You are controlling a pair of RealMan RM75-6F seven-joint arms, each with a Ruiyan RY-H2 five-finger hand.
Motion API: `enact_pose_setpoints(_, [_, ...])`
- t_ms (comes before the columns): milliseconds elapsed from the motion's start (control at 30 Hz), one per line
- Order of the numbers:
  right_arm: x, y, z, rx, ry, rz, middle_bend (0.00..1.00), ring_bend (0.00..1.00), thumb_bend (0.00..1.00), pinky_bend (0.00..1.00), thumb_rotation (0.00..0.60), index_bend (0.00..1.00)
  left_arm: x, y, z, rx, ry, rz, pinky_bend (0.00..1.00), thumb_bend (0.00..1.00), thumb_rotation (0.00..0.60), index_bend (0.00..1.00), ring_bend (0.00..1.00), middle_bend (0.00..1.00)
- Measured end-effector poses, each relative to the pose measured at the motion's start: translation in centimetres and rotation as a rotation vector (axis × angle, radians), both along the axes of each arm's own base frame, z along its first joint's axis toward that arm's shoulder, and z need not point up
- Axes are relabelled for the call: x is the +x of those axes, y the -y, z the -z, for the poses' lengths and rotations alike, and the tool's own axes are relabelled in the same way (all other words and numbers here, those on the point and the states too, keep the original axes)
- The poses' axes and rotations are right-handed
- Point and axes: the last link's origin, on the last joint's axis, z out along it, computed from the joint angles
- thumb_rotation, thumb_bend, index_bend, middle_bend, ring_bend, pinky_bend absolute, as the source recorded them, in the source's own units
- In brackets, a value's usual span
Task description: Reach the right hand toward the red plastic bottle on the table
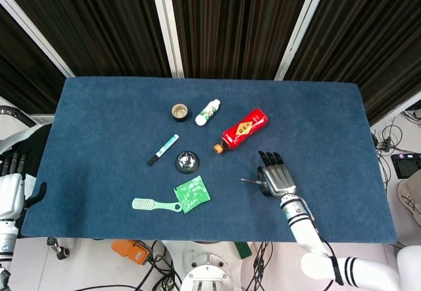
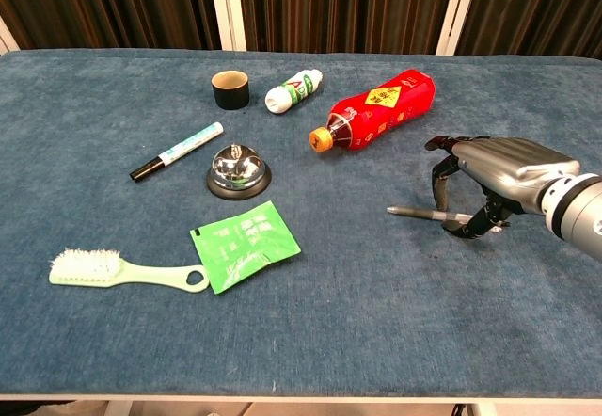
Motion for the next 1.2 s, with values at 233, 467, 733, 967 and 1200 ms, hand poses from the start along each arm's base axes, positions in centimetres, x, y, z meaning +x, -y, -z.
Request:
enact_pose_setpoints(233, [0.2,0.1,0.0,-0.005,0.003,-0.006,0.09,0.11,0.62,0.12,0.6,0.62,0.0,0.0,0.0,-0.003,-0.002,0.001,0.13,0.34,0.6,0.07,0.07,0.0])
enact_pose_setpoints(467, [1.4,0.6,-0.7,-0.028,0.012,-0.034,0.09,0.11,0.66,0.12,0.6,0.64,0.0,0.0,0.0,0.0,0.001,-0.001,0.13,0.34,0.6,0.07,0.07,0.0])
enact_pose_setpoints(733, [5.0,3.2,-3.7,-0.115,0.058,-0.102,0.09,0.12,0.66,0.12,0.6,0.67,0.0,0.0,0.0,-0.003,0.002,-0.005,0.13,0.34,0.6,0.07,0.07,0.0])
enact_pose_setpoints(967, [10.4,6.2,-6.5,-0.174,0.106,-0.18,0.09,0.12,0.66,0.12,0.6,0.68,-0.1,0.0,0.0,-0.003,0.001,-0.005,0.13,0.34,0.6,0.07,0.07,0.0])
enact_pose_setpoints(1200, [15.4,7.8,-8.3,-0.196,0.164,-0.231,0.09,0.13,0.66,0.12,0.6,0.69,-0.2,-0.1,0.0,-0.003,0.007,-0.009,0.13,0.34,0.6,0.07,0.07,0.0])
